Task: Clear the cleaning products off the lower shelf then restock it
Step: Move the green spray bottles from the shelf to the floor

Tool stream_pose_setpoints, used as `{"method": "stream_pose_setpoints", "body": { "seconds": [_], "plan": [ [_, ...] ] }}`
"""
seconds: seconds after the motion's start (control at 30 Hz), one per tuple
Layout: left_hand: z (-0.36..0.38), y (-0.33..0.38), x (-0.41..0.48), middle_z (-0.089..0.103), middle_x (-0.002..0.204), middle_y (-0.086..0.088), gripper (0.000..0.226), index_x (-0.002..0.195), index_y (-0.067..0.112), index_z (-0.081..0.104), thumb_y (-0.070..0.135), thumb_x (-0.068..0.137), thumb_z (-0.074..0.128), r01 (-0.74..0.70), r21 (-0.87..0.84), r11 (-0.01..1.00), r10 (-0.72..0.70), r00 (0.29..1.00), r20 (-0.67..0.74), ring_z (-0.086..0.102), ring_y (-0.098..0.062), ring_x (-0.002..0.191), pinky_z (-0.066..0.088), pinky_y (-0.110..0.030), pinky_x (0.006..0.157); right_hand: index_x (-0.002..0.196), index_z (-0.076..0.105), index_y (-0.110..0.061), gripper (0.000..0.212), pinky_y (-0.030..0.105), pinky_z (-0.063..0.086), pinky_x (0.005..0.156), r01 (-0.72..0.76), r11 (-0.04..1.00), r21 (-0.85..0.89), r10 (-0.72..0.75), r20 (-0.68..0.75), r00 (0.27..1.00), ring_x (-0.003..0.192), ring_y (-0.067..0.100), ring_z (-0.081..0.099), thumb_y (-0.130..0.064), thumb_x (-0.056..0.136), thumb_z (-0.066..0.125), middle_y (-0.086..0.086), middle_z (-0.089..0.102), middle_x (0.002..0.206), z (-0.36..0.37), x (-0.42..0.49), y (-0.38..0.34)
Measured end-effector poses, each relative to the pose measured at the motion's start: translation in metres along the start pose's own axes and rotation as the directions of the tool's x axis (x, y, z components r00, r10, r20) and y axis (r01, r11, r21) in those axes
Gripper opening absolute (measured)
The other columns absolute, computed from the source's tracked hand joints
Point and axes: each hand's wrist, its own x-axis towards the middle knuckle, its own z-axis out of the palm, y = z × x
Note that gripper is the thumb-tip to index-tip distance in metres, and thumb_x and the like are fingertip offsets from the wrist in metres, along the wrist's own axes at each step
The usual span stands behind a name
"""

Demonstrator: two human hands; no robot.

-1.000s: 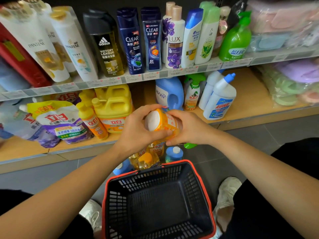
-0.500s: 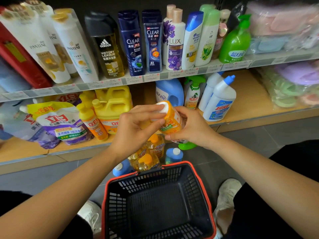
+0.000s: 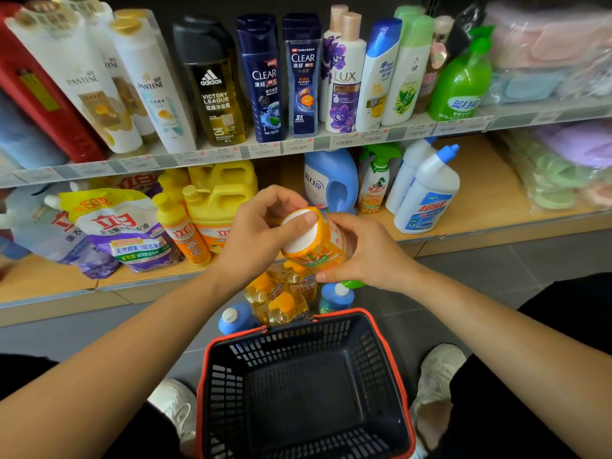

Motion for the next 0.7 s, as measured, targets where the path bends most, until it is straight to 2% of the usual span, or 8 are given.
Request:
{"method": "stream_pose_setpoints", "body": {
  "seconds": [0.07,0.17,0.27,0.37,0.47,0.57,0.7],
  "plan": [
    [-0.0004,-0.0004,0.0015,0.066,0.085,0.001,0.011,0.091,0.023,0.068,0.030,0.086,0.075,0.015,-0.017,1.000,-0.015,1.000,-0.004,0.059,-0.008,0.079,0.050,-0.022,0.067,0.129,0.061,-0.025,0.079,0.038,0.056,0.095,-0.005,1.000,0.012,0.004,0.011,1.000,0.110,0.009,0.067,-0.025,0.059,0.098,-0.007,0.071,0.117,0.0011,-0.0011,0.0007],
    [-0.0012,-0.0013,0.0022,0.067,0.089,-0.012,0.004,0.091,0.021,0.069,0.018,0.092,0.070,0.018,-0.010,1.000,-0.018,1.000,-0.025,0.059,-0.014,0.081,0.050,-0.029,0.070,0.126,0.062,-0.031,0.078,0.037,0.056,0.095,-0.014,1.000,0.002,0.014,-0.003,1.000,0.109,0.007,0.067,-0.029,0.057,0.098,-0.009,0.071,0.116,0.0011,-0.0018,-0.0007],
    [-0.0009,-0.0003,0.0012,0.068,0.103,-0.013,0.013,0.104,0.017,0.071,0.010,0.094,0.067,-0.006,0.011,1.000,0.006,1.000,0.000,0.063,-0.007,0.088,0.054,-0.023,0.073,0.125,0.064,-0.030,0.078,0.038,0.057,0.094,-0.049,0.999,0.002,0.049,-0.037,0.998,0.107,0.005,0.067,-0.031,0.055,0.099,-0.011,0.072,0.114,0.0000,-0.0004,0.0006],
    [0.0008,0.0021,-0.0008,0.064,0.119,-0.011,0.026,0.118,0.010,0.069,0.002,0.093,0.066,-0.057,-0.021,0.998,0.058,0.998,0.037,0.065,0.002,0.099,0.054,-0.017,0.077,0.129,0.064,-0.020,0.081,0.042,0.056,0.096,-0.107,0.991,0.079,0.113,-0.076,0.991,0.109,0.009,0.068,-0.022,0.056,0.099,-0.006,0.073,0.116,-0.0015,0.0011,0.0051],
    [0.0030,0.0021,-0.0026,0.061,0.130,-0.006,0.028,0.121,0.013,0.068,0.004,0.094,0.064,-0.096,-0.011,0.995,0.096,0.994,0.058,0.060,0.004,0.115,0.052,-0.016,0.086,0.133,0.061,-0.017,0.086,0.042,0.056,0.098,-0.131,0.985,0.117,0.144,-0.109,0.984,0.109,0.011,0.069,-0.020,0.056,0.099,-0.005,0.072,0.117,-0.0028,0.0022,0.0057],
    [0.0024,-0.0001,-0.0034,0.065,0.127,-0.004,0.023,0.115,0.012,0.071,0.006,0.093,0.066,-0.108,-0.006,0.994,0.108,0.994,0.018,0.062,0.000,0.117,0.053,-0.017,0.086,0.131,0.062,-0.017,0.082,0.041,0.057,0.097,-0.145,0.980,0.137,0.162,-0.120,0.980,0.108,0.010,0.069,-0.019,0.058,0.098,-0.004,0.073,0.116,-0.0038,0.0023,0.0052],
    [-0.0020,-0.0031,-0.0024,0.073,0.106,-0.007,0.007,0.093,0.010,0.077,0.009,0.086,0.076,-0.130,0.043,0.991,0.133,0.987,-0.089,0.069,-0.011,0.100,0.056,-0.025,0.081,0.126,0.064,-0.015,0.074,0.041,0.057,0.095,-0.152,0.973,0.172,0.175,-0.125,0.977,0.105,0.011,0.070,-0.016,0.060,0.097,-0.002,0.074,0.114,-0.0053,0.0020,0.0051]
  ]
}}
